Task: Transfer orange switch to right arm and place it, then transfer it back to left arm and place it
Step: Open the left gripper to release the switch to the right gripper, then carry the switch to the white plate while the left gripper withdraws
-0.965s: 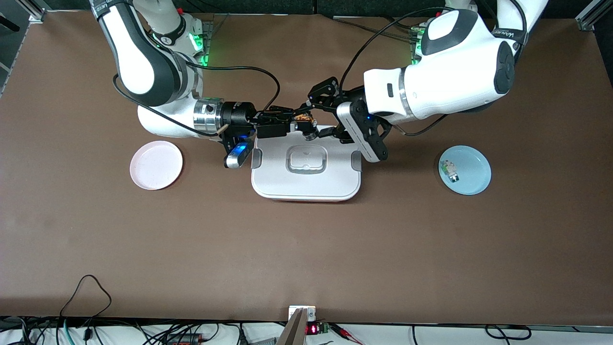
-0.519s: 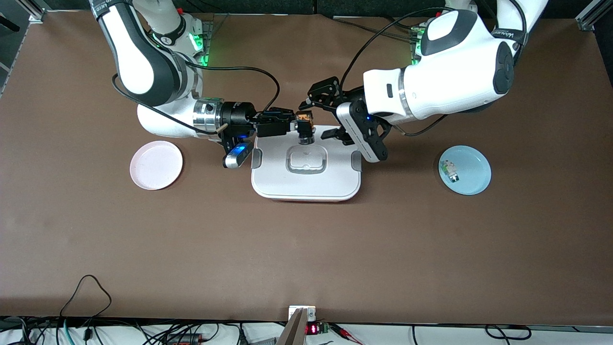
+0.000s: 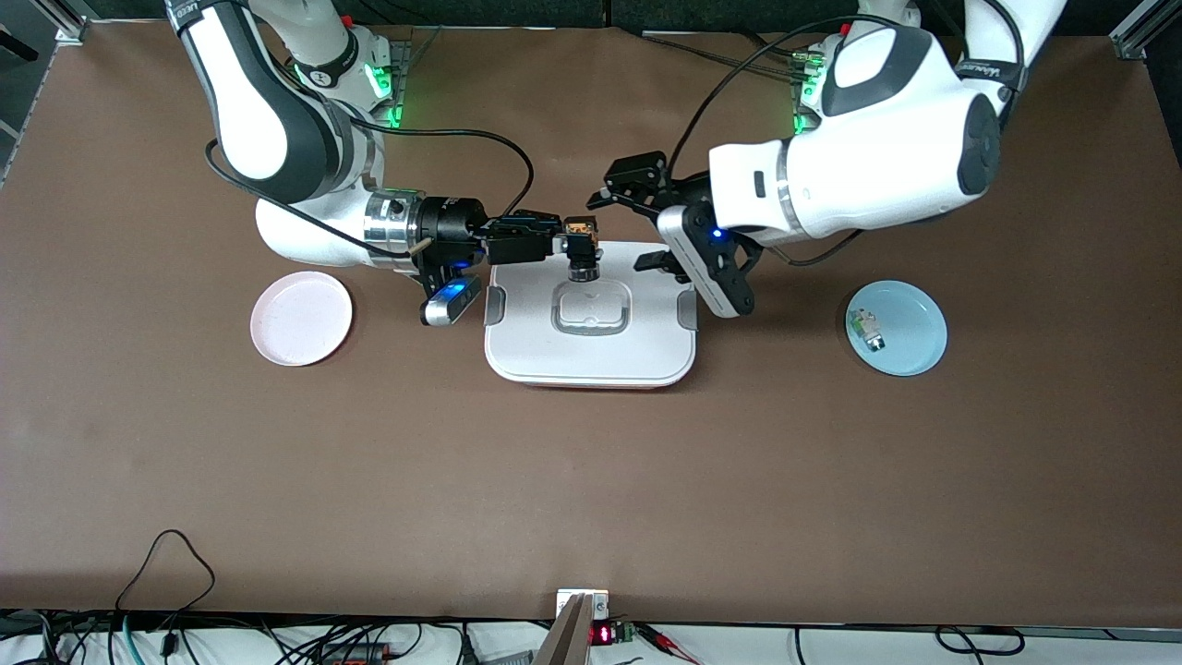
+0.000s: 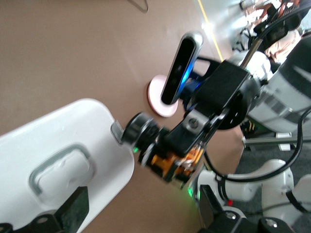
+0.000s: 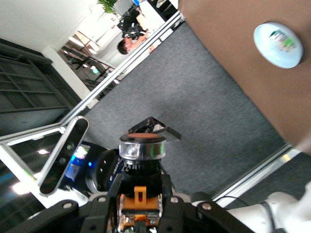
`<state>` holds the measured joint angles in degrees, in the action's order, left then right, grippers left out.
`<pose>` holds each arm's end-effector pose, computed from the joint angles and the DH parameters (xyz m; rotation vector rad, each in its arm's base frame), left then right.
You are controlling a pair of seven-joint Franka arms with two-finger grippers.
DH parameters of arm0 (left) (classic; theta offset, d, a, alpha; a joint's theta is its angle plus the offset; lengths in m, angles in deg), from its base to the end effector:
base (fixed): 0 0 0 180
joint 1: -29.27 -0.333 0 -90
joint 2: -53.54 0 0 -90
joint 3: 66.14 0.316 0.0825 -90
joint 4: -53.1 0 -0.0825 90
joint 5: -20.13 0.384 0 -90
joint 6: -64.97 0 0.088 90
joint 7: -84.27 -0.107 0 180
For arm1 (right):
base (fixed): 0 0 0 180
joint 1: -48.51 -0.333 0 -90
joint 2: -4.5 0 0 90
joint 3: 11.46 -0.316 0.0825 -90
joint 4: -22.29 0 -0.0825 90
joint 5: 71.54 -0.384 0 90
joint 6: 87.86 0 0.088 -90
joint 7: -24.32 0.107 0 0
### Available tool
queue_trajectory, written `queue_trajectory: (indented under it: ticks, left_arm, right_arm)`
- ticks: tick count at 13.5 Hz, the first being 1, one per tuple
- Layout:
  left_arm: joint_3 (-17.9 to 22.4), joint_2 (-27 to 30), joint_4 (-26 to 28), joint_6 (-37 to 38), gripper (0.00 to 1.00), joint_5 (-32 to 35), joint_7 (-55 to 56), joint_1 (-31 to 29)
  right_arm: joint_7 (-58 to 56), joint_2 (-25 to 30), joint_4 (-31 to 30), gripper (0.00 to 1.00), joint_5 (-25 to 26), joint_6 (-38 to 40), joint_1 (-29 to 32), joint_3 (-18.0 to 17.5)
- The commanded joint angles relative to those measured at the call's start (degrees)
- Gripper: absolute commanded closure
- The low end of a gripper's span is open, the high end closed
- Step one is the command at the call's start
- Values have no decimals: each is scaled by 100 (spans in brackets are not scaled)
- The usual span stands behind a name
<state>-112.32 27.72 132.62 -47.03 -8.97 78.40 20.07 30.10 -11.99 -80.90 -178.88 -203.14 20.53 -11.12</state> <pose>0.5890 -0.3477 0.5587 2.2290 -0.5851 0.0185 0.5590 0.3569 0.4473 -1.4660 0.5676 0.5099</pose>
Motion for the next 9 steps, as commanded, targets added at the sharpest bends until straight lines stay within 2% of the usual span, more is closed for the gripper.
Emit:
queue_trajectory:
  ticks: [1, 4, 7, 9]
  left_arm:
    - [-22, 312, 29, 984, 0, 176, 42, -432]
    - [-31, 533, -15, 2048, 0, 1017, 24, -679]
    - [-40, 770, -24, 2954, 0, 2237, 42, -889]
    - [-31, 797, -33, 3176, 0, 2610, -11, -1196]
  right_arm:
    - [-95, 128, 63, 71, 703, -12, 38, 132]
    - [-95, 251, 115, 73, 1730, -3, 275, 133]
    - [-139, 330, 212, 73, 3302, 128, 626, 133]
    - [-235, 330, 387, 73, 4287, 321, 776, 133]
